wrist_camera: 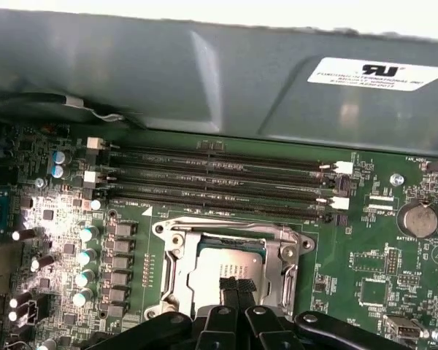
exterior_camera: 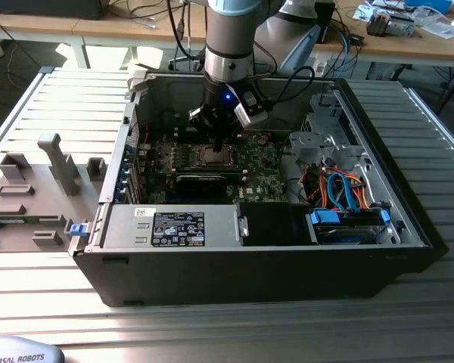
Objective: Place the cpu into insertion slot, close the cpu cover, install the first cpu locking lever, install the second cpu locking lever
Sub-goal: 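Install the second cpu locking lever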
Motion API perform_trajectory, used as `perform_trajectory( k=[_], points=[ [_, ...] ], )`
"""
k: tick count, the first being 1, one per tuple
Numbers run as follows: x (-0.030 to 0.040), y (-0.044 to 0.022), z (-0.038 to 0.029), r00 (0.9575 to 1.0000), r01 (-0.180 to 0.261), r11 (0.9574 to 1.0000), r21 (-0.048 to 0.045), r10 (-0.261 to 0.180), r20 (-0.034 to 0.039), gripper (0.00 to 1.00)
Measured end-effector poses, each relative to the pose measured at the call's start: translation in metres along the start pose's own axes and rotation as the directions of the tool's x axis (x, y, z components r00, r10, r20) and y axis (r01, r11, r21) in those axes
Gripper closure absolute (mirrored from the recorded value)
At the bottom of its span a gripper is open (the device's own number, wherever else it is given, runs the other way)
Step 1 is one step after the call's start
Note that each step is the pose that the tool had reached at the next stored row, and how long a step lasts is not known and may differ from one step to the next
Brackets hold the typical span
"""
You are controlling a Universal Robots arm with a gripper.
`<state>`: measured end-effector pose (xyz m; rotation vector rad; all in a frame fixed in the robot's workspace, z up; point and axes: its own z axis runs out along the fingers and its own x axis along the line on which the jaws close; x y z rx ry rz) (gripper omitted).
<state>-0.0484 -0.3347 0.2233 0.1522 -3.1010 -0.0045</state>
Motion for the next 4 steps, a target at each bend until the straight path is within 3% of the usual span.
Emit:
perform_trajectory(
  k=[4],
  points=[
    [-0.0001,0.0005,0.0000,1.0000,0.000,1.0000,0.0000,0.000,0.0000,0.89]
  ],
)
